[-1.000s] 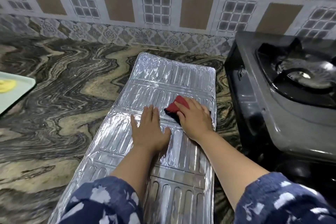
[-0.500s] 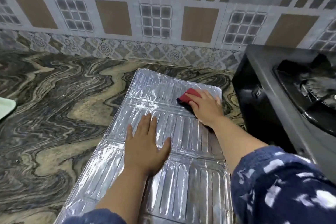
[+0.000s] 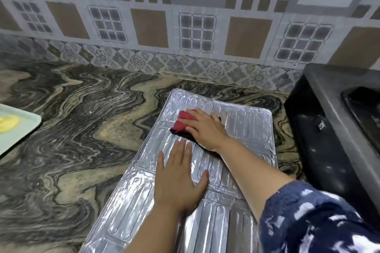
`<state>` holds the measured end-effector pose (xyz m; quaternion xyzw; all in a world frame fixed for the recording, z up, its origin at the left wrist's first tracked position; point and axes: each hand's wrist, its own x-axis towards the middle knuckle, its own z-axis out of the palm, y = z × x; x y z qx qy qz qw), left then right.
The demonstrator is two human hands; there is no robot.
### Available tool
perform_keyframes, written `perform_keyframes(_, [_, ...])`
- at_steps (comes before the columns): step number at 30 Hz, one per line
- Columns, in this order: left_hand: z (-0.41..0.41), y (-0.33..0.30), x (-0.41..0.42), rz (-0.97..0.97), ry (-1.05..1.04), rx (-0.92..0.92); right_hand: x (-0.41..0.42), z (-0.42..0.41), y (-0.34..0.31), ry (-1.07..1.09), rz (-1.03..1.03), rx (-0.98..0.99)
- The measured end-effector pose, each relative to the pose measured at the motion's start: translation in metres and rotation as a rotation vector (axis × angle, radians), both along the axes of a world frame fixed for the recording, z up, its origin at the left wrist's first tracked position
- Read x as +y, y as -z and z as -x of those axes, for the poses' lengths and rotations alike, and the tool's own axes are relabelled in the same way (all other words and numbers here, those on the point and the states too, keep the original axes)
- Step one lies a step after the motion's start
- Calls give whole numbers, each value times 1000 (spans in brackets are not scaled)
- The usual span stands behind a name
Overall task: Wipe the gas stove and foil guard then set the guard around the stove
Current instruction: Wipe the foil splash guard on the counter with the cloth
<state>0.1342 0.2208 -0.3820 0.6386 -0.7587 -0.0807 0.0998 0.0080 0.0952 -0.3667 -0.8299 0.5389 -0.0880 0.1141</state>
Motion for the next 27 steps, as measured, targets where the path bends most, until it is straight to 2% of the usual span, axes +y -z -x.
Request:
perform_keyframes(3, [1,-1,-1,8,2,7,-29,-7,1,-4,-19,17])
perform_keyframes(9, [1,2,-2,16,6,39,-76,-27,-1,218,-136,147])
perform_keyframes(11, [0,2,-4,36,-4,70,-79,-44,-4,178,-162,157])
perform_keyframes(14, [-2,5,-6,1,1,44,-68,-62,-4,24,-142,109])
perform_keyframes(17, [-2,2,-6,-5,-13,21,-43,-48,-1,-31,-98,55])
perform_keyframes(20, [-1,-1,-4,-56,-21,-36,-12,-15,-4,49,-76,13])
perform_keyframes(24, [-1,-4,-4,-80,-8,-34,22,29,-23,180,-156,48])
perform_keyframes(27, [-3,-12,-12,-207,4,-51,46,50,-42,239,-118,-7])
